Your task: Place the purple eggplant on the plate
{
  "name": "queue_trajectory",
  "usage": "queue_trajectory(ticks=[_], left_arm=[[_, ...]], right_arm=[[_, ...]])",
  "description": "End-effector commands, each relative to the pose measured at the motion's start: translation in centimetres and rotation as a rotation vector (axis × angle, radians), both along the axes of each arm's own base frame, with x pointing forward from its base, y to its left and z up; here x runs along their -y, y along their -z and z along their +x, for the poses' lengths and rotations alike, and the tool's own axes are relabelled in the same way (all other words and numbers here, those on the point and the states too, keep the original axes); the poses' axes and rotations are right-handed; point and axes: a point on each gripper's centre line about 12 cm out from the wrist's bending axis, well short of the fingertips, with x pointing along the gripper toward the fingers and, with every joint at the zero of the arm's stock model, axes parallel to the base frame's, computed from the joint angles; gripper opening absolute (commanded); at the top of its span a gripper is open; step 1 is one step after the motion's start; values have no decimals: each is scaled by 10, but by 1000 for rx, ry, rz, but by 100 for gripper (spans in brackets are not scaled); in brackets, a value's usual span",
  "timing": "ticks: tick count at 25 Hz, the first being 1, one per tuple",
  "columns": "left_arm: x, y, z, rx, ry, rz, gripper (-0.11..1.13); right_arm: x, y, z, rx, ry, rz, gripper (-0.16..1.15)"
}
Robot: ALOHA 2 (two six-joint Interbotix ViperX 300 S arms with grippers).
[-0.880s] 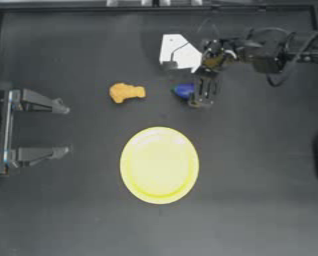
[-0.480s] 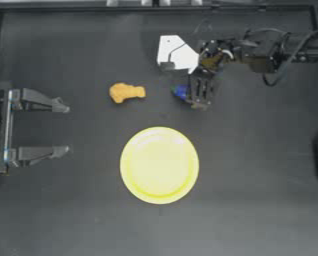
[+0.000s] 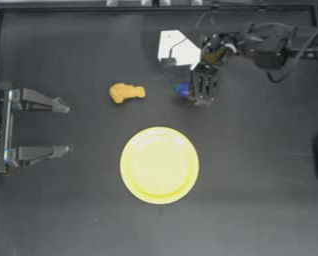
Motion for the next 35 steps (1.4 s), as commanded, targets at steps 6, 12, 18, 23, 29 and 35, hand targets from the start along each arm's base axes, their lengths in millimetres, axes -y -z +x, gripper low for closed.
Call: queue_trajectory(ticks=[6,12,18,23,29,35], left_arm=[[-2,-5,3,6,-7,-1,103],[-2,-5,3,6,-7,-1,103],[-2,-5,3,6,-7,-1,103],[-2,-2,2,2,-8,-1,103],[-2,1,-2,4,-15,-26,103],[-2,-2,-1,8,-14,-20,103]], right_arm=[[-53,-79,23,162,-112,-29,31],[-106,-88,38,193,-179,16,31],[-140,-77,49,201,-201,44,31],[-152,-55,61,190,-216,52,31],[-154,-23,71,151,-202,78,31],[-153,-9,73,129,-200,79,32]])
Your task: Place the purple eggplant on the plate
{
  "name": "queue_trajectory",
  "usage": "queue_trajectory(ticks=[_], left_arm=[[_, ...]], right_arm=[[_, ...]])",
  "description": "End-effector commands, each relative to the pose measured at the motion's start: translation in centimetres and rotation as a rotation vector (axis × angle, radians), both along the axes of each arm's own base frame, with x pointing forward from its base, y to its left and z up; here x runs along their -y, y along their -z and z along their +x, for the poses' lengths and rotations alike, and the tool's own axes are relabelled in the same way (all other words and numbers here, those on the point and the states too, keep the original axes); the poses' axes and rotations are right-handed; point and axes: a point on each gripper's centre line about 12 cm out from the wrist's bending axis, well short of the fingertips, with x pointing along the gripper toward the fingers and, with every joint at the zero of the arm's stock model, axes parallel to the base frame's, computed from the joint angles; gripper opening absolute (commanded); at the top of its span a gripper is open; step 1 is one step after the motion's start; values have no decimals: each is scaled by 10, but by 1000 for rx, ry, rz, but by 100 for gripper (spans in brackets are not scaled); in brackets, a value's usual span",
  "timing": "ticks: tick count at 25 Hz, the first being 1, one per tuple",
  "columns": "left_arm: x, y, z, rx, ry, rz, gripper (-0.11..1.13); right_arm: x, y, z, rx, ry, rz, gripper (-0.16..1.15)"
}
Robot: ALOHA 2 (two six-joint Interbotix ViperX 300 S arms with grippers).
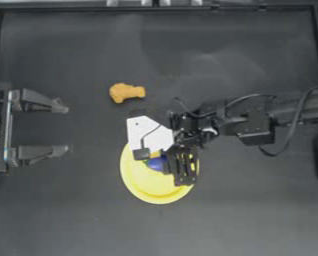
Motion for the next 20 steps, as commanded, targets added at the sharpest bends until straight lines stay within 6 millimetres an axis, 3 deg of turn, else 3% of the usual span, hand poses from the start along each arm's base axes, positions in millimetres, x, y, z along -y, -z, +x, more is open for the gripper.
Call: queue_trajectory(ticks=[1,12,14,20], left_arm=[[0,-7,2,16,0,5,103],[0,-6,2,13,0,5,103],[-1,-6,2,16,-2,5,103],[0,-6,2,15,0,5,103]], right_arm=[[1,-12,6,51,5,-6,32],[-1,0,9,41,15,19,37],[-1,0,9,41,12,20,46],[-2,0,8,26,-3,19,103]])
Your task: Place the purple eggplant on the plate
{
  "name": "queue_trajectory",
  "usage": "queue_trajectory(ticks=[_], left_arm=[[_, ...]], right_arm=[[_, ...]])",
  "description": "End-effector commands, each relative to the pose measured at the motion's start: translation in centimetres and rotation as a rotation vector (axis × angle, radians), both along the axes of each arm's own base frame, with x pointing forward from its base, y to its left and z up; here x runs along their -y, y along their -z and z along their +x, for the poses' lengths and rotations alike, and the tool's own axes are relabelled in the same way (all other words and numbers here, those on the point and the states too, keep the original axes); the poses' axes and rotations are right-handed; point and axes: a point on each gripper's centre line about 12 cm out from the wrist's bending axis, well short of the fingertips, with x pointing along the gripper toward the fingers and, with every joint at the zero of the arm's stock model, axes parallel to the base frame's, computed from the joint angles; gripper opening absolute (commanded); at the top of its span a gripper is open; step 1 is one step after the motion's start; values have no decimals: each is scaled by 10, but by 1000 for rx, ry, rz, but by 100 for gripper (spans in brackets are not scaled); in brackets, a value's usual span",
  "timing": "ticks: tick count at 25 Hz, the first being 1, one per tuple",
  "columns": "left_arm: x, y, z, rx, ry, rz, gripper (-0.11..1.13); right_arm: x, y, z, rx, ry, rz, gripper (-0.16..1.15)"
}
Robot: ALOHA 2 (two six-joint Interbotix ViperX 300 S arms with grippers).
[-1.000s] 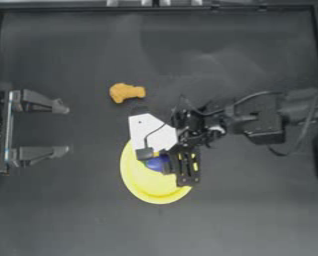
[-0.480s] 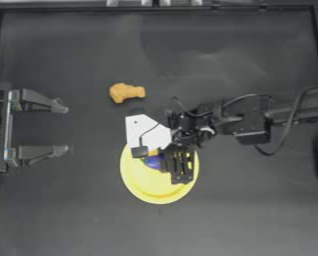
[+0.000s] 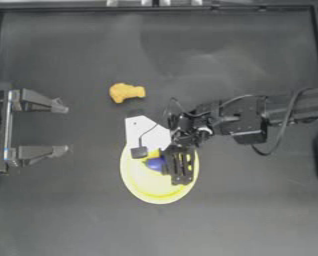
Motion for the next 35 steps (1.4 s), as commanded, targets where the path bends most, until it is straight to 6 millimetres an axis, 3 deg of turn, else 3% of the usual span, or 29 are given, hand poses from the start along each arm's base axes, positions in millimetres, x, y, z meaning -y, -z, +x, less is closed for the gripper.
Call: queue_trajectory(ticks=[1,4,11,18,28,35], left_arm=[[0,-7,2,17,0,3,103],[0,-6,2,15,0,3,103],[0,-7,2,18,0,4,103],[0,-7,2,20,0,4,103],[0,-8,2,19,1,10,103],[-1,-9,3,21,0,15,103]], right_arm=[[-2,-15,5,37,-4,0,107],[-2,-18,6,46,-6,-4,101],[-2,-28,5,58,-7,-6,100],[2,-72,-3,169,-14,-54,99],[7,-117,-37,369,10,-130,99],[9,-133,-66,521,47,-164,99]])
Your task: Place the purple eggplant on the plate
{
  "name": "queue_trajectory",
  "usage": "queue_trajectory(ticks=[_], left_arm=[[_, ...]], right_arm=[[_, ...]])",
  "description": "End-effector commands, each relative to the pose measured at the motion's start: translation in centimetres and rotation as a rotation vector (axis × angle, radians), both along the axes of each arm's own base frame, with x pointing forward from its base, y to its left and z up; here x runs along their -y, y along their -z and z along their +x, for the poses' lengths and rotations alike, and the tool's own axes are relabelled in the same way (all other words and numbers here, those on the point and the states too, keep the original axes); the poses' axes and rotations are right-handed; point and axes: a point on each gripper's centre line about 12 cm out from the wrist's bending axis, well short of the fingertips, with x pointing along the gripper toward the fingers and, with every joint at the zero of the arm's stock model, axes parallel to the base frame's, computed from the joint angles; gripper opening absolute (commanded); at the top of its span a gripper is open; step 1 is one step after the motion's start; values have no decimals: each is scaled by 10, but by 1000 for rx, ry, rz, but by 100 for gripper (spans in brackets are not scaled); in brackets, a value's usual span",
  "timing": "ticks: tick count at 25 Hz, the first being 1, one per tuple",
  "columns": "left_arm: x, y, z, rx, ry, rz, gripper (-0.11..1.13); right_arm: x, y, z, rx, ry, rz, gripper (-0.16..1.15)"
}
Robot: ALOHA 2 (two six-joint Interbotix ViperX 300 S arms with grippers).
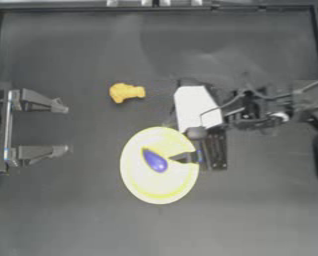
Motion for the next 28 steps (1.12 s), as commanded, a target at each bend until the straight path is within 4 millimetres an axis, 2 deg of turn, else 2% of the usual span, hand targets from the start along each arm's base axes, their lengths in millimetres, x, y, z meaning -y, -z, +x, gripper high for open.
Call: queue_trajectory(ticks=[1,28], left_arm=[[0,-9,3,22,1,8,103],[0,-10,3,14,3,12,103]], right_arm=[[0,-21,-14,111,14,-18,99],[2,-33,-103,415,121,-23,99]])
